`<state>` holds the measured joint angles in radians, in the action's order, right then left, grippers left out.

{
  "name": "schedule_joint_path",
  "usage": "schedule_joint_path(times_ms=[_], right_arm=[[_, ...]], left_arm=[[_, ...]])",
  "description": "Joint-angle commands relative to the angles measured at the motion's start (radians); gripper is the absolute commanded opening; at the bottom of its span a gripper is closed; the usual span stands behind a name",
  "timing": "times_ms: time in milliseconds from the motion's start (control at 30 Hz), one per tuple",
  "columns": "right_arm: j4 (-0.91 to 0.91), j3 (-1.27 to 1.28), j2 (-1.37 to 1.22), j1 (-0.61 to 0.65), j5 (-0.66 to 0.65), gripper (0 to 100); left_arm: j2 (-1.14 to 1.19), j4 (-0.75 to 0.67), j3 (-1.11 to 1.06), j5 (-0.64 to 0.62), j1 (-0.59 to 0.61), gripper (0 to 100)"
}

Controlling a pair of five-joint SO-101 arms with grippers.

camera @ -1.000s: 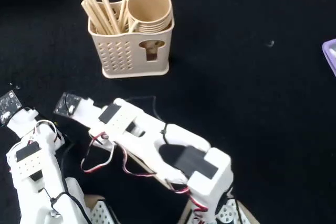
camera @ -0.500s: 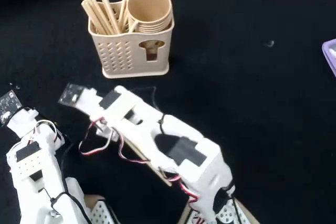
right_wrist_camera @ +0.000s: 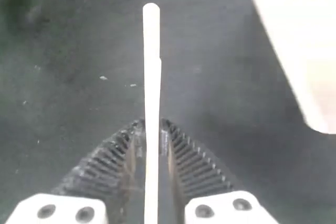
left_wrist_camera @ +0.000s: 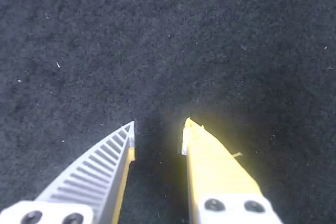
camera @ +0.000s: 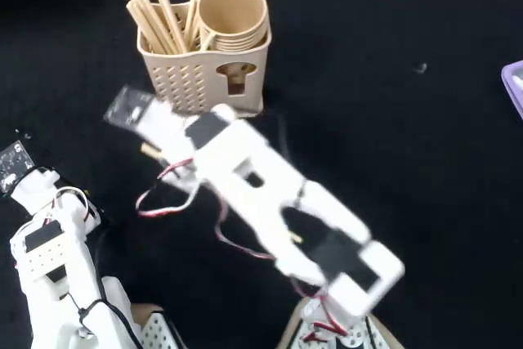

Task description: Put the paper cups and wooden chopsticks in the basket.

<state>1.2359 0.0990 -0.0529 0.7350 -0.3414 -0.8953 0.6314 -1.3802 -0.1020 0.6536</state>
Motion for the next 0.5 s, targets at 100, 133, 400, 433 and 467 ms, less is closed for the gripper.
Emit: schedule_joint_path(times_ms=[100,133,400,433,467], right_arm=[[0.011,-0.081,0.320,-0.087,0.014,1.1],[0.002,-0.108,0.352,-0.087,0.014,1.1],[-0.311,-0.302,0.403,-0.087,0.051,1.1],[-0.384,-0.306,0.392,-0.089,0.083,1.1],[-0.456,-0.309,0.380,-0.095,0.110,1.1]], left_arm=[[-0.018,0.003,0.047,0.002,0.007,15],[-0.018,0.003,0.047,0.002,0.005,15],[-0.018,0.003,0.047,0.002,0.004,15],[-0.018,0.003,0.047,0.002,0.002,15],[-0.018,0.002,0.047,0.002,0.002,15]])
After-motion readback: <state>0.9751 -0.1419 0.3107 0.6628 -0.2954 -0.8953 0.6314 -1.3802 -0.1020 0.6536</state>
